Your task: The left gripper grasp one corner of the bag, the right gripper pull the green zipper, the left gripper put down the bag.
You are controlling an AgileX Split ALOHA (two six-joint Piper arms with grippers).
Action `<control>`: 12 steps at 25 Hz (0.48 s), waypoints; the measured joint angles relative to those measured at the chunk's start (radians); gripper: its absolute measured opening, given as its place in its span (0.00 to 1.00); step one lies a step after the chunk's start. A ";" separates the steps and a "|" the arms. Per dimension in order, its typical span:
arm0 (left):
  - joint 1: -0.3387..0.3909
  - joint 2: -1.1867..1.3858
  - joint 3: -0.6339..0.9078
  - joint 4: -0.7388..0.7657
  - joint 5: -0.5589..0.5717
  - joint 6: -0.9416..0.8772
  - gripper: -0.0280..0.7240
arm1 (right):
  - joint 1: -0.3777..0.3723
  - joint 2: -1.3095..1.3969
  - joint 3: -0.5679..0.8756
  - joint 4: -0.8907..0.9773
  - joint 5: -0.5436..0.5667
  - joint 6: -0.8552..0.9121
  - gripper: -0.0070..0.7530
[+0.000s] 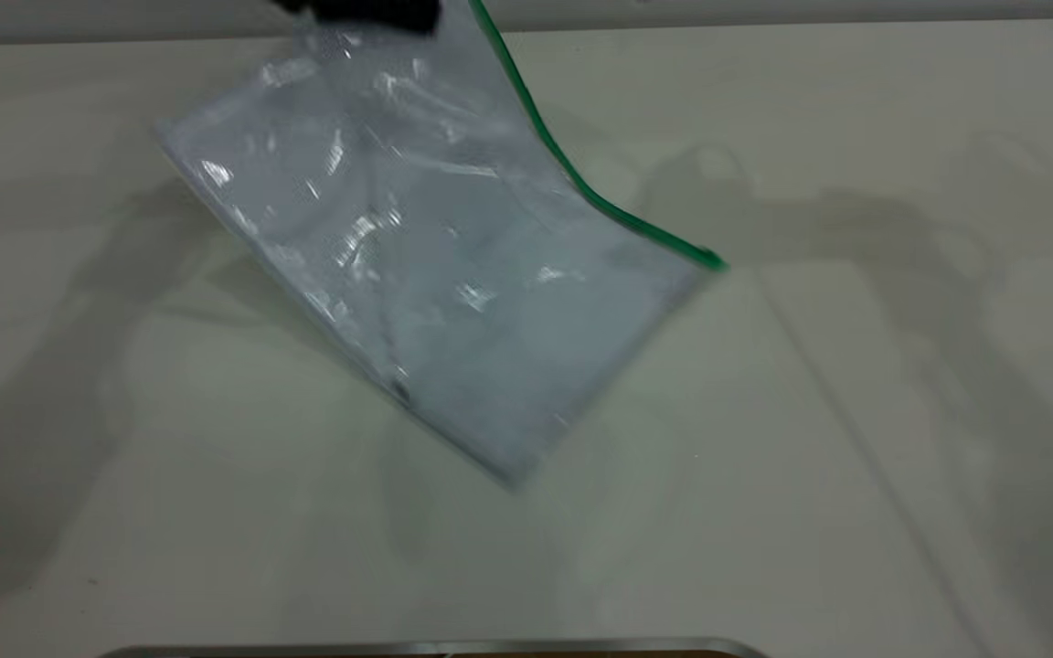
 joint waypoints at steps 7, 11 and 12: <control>-0.009 -0.009 0.000 0.159 0.038 -0.187 0.49 | 0.000 -0.182 0.002 -0.092 0.089 0.194 0.39; 0.018 -0.105 0.000 0.233 0.182 -0.286 0.67 | 0.000 -0.338 0.002 -0.274 0.103 0.387 0.38; 0.024 -0.144 0.000 0.249 0.232 -0.312 0.68 | 0.000 -0.377 0.002 -0.316 0.107 0.430 0.38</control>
